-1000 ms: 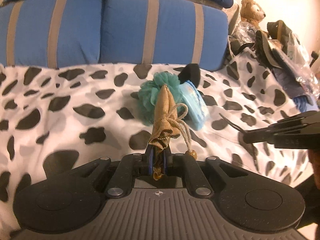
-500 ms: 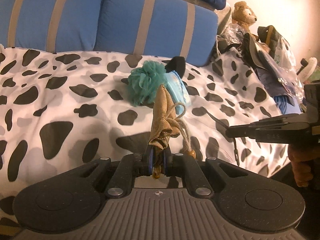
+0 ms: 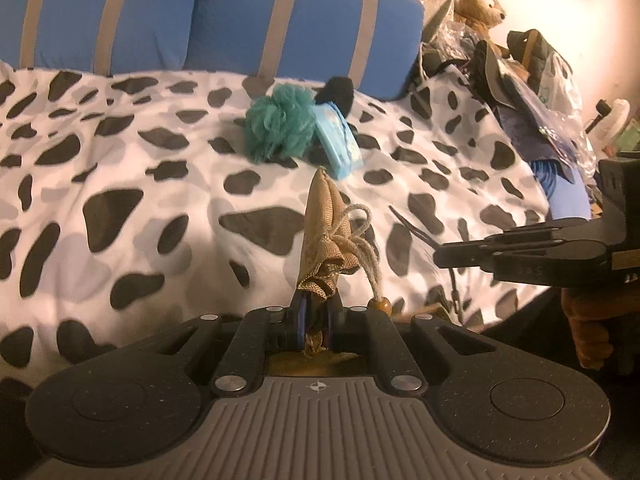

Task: Organize soft objects
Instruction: 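Carry the pouch and cord to the cardboard box and release them inside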

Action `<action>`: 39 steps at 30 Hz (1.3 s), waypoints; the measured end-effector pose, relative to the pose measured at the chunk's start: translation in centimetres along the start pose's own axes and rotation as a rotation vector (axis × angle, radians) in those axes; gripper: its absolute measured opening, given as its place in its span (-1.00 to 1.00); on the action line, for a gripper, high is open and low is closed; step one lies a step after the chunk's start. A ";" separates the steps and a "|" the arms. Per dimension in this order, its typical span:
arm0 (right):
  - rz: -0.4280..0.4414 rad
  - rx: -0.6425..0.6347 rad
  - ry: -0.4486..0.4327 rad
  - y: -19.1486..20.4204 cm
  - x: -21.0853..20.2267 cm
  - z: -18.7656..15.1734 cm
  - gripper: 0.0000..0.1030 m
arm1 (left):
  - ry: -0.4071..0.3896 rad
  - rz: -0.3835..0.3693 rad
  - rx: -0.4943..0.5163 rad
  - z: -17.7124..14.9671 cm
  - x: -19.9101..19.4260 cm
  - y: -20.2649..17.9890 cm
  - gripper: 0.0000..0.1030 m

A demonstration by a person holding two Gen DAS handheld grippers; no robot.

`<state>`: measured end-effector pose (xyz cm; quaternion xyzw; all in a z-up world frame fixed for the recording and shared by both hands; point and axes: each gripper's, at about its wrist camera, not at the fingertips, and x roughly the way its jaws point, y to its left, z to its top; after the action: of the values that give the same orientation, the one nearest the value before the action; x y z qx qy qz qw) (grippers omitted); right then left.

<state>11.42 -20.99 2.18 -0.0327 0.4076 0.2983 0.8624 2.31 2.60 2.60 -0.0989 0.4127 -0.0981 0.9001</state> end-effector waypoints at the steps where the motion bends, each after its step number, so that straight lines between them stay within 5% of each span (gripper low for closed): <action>1: 0.001 -0.003 0.005 0.2 -0.1 -0.2 -0.88 | 0.010 -0.006 -0.005 -0.3 -0.2 -0.1 -0.81; 10: 0.015 -0.022 0.060 2.5 -0.9 -2.6 -0.88 | 0.101 -0.019 -0.041 -2.3 -1.3 -0.9 -0.81; 28: 0.012 -0.054 0.227 4.7 0.0 -5.1 -0.87 | 0.350 0.099 -0.090 -4.9 -0.5 -1.0 -0.77; 30: 0.019 -0.055 0.261 4.7 0.5 -5.3 -0.85 | 0.371 0.109 -0.095 -4.9 -0.2 -0.9 -0.75; 31: 0.015 -0.060 0.275 4.9 0.8 -5.4 -0.82 | 0.382 0.117 -0.099 -5.0 -0.1 -0.7 -0.56; 32: 0.000 -0.067 0.287 4.9 1.0 -5.5 -0.56 | 0.387 0.123 -0.102 -5.0 0.0 -0.7 -0.32; 33: -0.010 -0.071 0.295 5.0 1.2 -5.6 -0.12 | 0.388 0.128 -0.106 -5.0 0.0 -0.6 -0.23; 35: -0.015 -0.074 0.296 5.0 1.2 -5.6 0.42 | 0.388 0.133 -0.111 -5.0 0.1 -0.6 -0.14; 39: -0.019 -0.070 0.298 4.9 1.3 -5.5 0.69 | 0.398 0.139 -0.114 -5.0 0.3 -0.6 -0.12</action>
<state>5.59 -18.00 -1.49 -0.1105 0.5203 0.2959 0.7934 -1.41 1.43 -0.65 -0.0995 0.5932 -0.0302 0.7984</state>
